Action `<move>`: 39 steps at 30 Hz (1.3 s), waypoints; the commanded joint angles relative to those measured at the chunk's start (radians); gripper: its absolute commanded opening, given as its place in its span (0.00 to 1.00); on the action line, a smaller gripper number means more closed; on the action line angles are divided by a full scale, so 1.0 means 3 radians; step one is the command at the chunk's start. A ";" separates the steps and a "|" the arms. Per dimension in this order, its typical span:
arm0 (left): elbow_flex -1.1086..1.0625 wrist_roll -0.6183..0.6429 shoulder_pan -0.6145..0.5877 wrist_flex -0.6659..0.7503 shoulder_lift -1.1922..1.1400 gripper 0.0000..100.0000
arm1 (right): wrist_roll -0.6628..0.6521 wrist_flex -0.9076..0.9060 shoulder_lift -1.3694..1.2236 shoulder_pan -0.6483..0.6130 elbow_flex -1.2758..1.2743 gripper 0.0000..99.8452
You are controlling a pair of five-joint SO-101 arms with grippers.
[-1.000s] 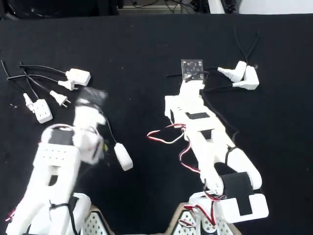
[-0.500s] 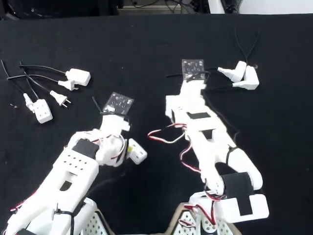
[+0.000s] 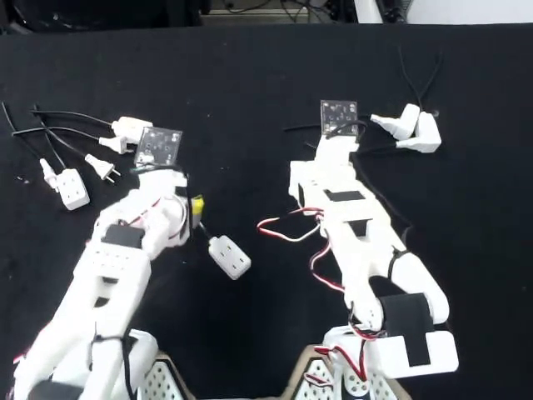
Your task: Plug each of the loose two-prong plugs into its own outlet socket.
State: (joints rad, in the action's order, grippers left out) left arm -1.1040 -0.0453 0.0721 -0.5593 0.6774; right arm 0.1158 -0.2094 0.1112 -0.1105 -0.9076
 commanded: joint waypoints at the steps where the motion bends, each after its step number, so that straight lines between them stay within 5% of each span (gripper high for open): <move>1: 0.0371 0.0046 -0.0166 0.0148 -0.0609 0.21 | 0.0031 0.0000 0.0182 0.0031 0.0222 0.09; 9: 0.0754 0.0946 -0.0187 0.0128 -0.1473 0.21 | 0.0031 -0.0015 0.0182 0.0031 0.0222 0.09; 24: 0.0708 0.0972 -0.0156 -0.0849 -0.1100 0.21 | 0.0031 -0.0015 0.0176 0.0026 0.0217 0.10; 32: 0.0708 0.0082 0.0228 -0.1335 -0.0829 0.21 | 0.0031 -0.0015 0.0207 0.0092 0.0217 0.09; 39: 0.0729 -0.0041 0.0979 -0.1151 -0.0834 0.21 | 0.0271 -0.0020 0.0182 0.0537 0.0320 0.10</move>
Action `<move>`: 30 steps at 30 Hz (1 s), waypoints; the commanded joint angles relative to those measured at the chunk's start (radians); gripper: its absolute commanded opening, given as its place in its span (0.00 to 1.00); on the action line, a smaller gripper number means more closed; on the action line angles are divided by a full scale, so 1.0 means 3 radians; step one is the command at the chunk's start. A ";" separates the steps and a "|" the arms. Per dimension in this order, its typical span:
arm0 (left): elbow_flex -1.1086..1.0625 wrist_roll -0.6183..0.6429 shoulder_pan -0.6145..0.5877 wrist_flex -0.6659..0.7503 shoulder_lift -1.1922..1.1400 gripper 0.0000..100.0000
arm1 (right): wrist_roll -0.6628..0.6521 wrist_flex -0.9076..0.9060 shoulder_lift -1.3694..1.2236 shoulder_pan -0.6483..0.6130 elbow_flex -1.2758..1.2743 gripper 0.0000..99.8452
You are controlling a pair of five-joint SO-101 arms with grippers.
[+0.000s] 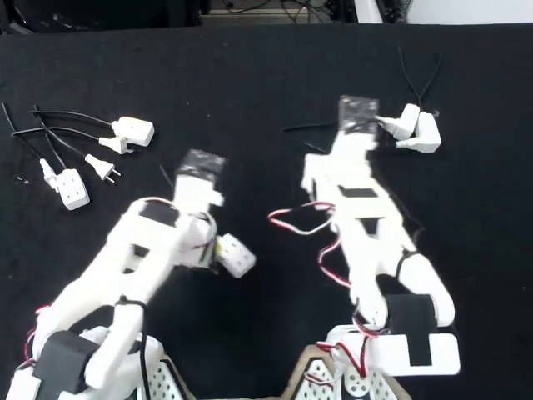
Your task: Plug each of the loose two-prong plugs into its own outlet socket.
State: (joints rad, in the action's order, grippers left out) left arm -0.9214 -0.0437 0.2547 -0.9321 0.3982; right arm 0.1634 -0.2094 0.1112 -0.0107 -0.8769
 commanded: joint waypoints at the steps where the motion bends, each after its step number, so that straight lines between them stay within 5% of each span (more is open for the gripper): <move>1: 0.0115 -0.0046 0.0427 0.0184 0.0097 0.21 | 0.0128 -0.0020 0.0182 0.0256 0.0228 0.10; 12: 0.0105 0.0563 0.0478 0.1284 0.0097 0.21 | 0.0128 -0.0020 0.0176 0.0363 0.0294 0.10; 21: 0.0161 -0.0118 0.0427 0.0639 0.0133 0.21 | 0.0113 -0.0020 0.0176 0.0353 0.0309 0.10; 30: 0.0550 0.0164 0.0084 0.0736 0.0128 0.21 | 0.0107 -0.0020 0.0176 0.0348 0.0299 0.10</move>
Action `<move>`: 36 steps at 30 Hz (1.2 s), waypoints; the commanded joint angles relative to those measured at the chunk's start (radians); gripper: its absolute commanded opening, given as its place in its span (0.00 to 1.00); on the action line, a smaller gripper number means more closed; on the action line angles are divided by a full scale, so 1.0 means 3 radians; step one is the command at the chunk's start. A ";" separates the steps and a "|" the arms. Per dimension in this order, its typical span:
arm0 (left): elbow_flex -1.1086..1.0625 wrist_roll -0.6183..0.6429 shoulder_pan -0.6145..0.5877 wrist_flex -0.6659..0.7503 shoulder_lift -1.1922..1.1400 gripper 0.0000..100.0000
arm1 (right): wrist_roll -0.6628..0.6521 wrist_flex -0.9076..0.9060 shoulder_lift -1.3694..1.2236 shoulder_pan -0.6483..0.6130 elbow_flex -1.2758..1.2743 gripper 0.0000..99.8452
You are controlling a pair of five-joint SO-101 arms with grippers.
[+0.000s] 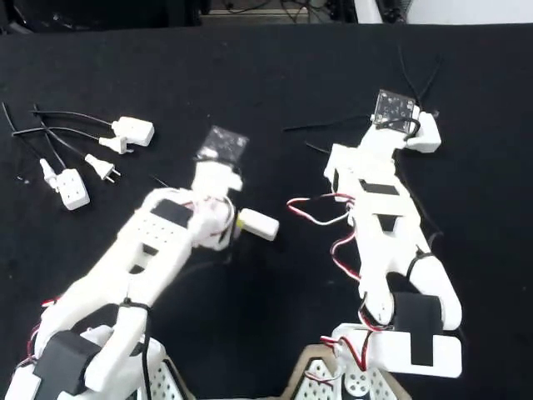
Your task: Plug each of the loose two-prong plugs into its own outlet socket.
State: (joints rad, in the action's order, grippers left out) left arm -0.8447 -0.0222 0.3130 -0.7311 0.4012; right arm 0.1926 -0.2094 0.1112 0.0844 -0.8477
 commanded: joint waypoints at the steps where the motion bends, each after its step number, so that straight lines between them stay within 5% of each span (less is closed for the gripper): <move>1: 0.0309 0.0077 -0.0115 0.0118 0.0123 0.21 | 0.0010 -0.0020 0.0176 0.0031 0.0202 0.10; 9: 0.0043 0.0097 -0.0008 0.0946 -0.0113 0.21 | 0.0005 -0.0020 0.0176 0.0031 0.0202 0.10; 25: -0.0473 0.0072 -0.0079 0.0962 0.0051 0.21 | 0.0005 -0.0020 0.0176 -0.0046 0.0207 0.10; 36: -0.0151 -0.0230 -0.0892 0.1100 -0.0281 0.21 | 0.0005 -0.0020 0.0176 -0.0072 0.0197 0.10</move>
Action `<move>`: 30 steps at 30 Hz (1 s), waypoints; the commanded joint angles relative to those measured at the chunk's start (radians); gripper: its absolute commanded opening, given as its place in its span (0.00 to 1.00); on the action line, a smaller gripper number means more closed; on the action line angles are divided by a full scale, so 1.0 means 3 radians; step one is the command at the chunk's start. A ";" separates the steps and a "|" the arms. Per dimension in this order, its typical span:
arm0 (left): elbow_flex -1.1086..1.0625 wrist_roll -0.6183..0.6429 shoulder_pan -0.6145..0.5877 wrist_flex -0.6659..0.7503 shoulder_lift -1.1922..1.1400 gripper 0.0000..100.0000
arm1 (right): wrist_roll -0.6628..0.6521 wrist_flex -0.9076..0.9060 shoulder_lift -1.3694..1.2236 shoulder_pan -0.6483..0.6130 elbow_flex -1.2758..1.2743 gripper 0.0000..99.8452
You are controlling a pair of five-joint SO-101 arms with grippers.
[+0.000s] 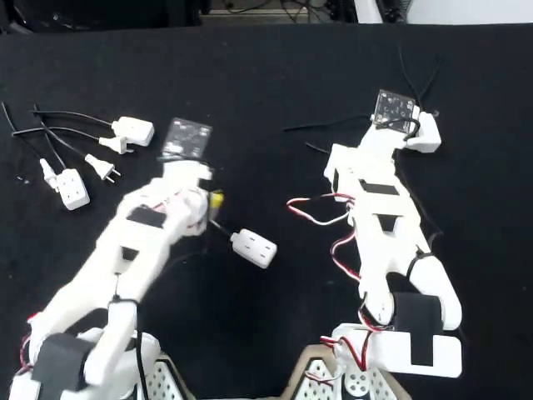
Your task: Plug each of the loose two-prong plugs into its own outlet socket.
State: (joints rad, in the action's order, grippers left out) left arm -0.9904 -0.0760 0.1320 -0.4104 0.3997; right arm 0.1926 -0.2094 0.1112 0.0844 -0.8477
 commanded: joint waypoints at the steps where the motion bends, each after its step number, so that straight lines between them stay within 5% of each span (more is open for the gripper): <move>1: 0.0432 -0.0051 -0.0325 -0.0026 -0.0419 0.21 | 0.0005 -0.0020 0.0176 -0.0072 0.0197 0.10; 13: 0.1220 0.0414 -0.0391 -0.1115 -0.1095 0.20 | 0.0005 -0.0020 0.0176 -0.0077 0.0197 0.10; 26: 0.1240 -0.0082 -0.0243 -0.2061 -0.1095 0.14 | 0.0005 -0.0020 0.0176 -0.0082 0.0197 0.10; 30: 0.1220 -0.0082 0.0141 -0.2071 -0.1095 0.14 | 0.0005 -0.0020 0.0176 -0.0082 0.0197 0.10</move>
State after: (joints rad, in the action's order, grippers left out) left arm -0.6605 -0.0882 0.0644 -1.0165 0.0667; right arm 0.1926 -0.2094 0.1112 0.0844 -0.8477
